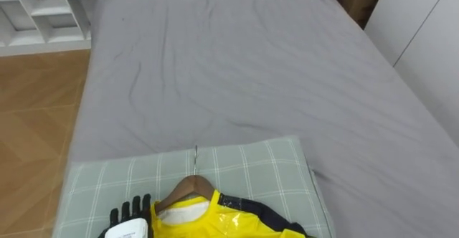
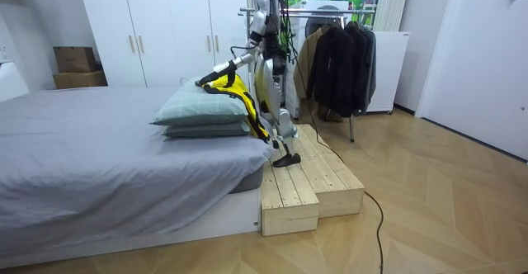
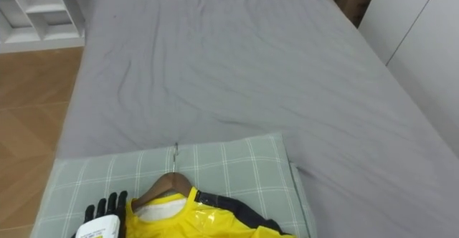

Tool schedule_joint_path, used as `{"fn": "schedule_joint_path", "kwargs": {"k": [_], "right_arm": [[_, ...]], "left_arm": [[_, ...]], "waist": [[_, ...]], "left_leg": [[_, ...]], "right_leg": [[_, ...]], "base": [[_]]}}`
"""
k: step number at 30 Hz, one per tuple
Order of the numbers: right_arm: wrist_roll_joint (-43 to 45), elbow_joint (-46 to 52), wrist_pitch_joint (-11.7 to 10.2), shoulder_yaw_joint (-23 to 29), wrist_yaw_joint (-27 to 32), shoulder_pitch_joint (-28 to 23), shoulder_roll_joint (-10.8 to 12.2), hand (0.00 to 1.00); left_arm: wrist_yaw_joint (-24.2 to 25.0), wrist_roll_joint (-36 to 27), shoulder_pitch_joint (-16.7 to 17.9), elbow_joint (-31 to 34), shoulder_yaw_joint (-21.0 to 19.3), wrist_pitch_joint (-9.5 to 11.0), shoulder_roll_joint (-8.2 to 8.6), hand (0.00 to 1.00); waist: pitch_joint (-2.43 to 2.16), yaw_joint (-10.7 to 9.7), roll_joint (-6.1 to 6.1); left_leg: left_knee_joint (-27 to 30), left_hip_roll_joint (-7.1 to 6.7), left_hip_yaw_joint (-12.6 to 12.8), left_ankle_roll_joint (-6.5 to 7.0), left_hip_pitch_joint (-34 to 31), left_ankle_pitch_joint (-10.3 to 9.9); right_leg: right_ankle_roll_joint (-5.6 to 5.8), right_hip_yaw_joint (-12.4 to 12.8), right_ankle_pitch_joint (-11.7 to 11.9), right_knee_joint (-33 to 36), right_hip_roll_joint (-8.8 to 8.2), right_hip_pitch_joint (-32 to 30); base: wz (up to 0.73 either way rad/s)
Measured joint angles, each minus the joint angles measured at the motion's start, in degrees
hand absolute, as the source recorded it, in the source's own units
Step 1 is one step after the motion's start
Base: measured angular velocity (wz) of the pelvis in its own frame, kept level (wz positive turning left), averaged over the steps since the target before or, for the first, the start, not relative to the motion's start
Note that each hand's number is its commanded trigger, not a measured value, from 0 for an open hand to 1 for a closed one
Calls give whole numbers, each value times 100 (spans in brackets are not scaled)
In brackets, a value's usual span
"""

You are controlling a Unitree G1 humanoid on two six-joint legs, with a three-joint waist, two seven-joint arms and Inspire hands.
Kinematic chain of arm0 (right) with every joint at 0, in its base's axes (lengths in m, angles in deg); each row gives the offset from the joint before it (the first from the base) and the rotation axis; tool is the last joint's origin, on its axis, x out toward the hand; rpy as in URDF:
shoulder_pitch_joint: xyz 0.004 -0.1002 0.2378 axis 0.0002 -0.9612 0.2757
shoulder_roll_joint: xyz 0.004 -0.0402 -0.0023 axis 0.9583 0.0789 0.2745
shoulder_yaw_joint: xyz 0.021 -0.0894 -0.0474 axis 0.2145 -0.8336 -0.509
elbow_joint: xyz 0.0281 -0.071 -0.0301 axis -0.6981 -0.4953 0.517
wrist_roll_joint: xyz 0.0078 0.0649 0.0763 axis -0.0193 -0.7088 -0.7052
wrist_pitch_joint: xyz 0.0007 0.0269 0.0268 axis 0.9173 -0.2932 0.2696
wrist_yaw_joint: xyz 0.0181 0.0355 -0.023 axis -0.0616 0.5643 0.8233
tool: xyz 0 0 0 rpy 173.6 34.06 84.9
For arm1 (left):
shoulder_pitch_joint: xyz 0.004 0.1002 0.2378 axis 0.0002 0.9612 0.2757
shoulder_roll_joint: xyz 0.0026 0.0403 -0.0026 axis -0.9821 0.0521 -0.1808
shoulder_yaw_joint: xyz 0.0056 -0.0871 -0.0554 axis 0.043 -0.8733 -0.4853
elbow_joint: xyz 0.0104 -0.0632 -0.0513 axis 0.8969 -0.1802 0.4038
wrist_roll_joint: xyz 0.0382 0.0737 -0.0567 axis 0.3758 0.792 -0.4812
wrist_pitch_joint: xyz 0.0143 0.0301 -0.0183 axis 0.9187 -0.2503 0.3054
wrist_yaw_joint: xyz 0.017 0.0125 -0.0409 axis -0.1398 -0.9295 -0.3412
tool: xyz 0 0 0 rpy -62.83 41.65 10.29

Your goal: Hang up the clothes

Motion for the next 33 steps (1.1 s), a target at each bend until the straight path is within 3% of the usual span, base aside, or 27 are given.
{"fn": "schedule_joint_path", "kwargs": {"k": [17,33], "right_arm": [[12,-1,-70,4,-64,-42,19,0],[36,3,-60,4,-68,-23,17,0]], "left_arm": [[250,-199,-27,-209,-99,111,-50,0],[247,-196,-251,-214,-248,65,-68,0]], "waist": [[1,16,-65],[4,-1,-71]], "left_leg": [[-3,-7,60,-2,5,5],[11,-16,57,5,-151,14]], "right_leg": [[-1,91,1,-8,17,-31],[-2,92,3,12,1,-185]], "base": [[-2],[0]]}}
